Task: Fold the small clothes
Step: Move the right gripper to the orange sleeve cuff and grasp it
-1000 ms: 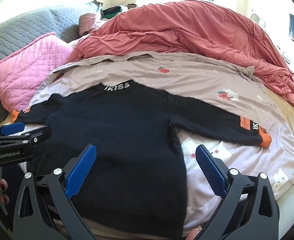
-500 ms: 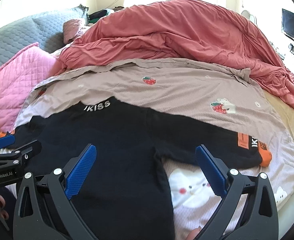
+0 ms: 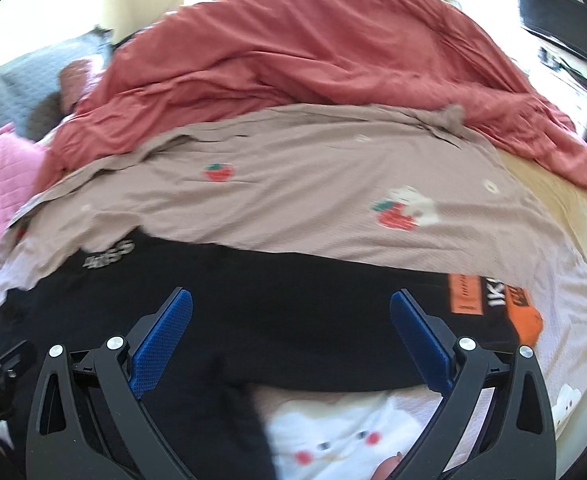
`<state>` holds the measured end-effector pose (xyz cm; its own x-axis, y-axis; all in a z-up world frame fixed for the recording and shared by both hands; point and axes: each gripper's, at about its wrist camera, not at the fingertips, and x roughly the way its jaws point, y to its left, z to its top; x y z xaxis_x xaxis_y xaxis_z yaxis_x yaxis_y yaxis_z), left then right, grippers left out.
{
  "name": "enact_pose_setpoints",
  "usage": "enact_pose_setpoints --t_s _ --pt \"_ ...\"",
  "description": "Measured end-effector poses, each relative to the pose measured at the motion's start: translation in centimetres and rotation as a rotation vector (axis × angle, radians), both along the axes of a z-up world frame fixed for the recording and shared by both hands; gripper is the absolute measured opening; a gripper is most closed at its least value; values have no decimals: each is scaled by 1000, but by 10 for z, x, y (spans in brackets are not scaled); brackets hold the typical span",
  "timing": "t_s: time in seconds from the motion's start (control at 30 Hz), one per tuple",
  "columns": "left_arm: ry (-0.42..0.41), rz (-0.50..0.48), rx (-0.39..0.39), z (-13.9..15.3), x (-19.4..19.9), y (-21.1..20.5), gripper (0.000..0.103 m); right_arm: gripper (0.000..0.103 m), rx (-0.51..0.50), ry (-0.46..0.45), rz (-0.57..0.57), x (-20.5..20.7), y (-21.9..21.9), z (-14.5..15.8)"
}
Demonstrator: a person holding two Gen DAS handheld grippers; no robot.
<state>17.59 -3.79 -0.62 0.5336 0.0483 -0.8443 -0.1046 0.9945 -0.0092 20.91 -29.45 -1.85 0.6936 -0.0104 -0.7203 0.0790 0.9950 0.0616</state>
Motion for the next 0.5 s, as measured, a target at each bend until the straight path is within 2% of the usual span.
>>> enact_pose_setpoints --t_s 0.17,0.23,0.4,0.5 --pt "31 -23 7 -20 18 -15 94 99 -61 14 -135 1 -59 -21" --pt "44 -28 -1 -26 25 -20 94 99 -75 36 -226 2 -92 -29" --pt "68 -52 -4 -43 44 -36 94 99 5 99 -409 1 -164 -48" --pt "87 -75 1 -53 56 -43 94 99 34 134 -476 0 -196 -58"
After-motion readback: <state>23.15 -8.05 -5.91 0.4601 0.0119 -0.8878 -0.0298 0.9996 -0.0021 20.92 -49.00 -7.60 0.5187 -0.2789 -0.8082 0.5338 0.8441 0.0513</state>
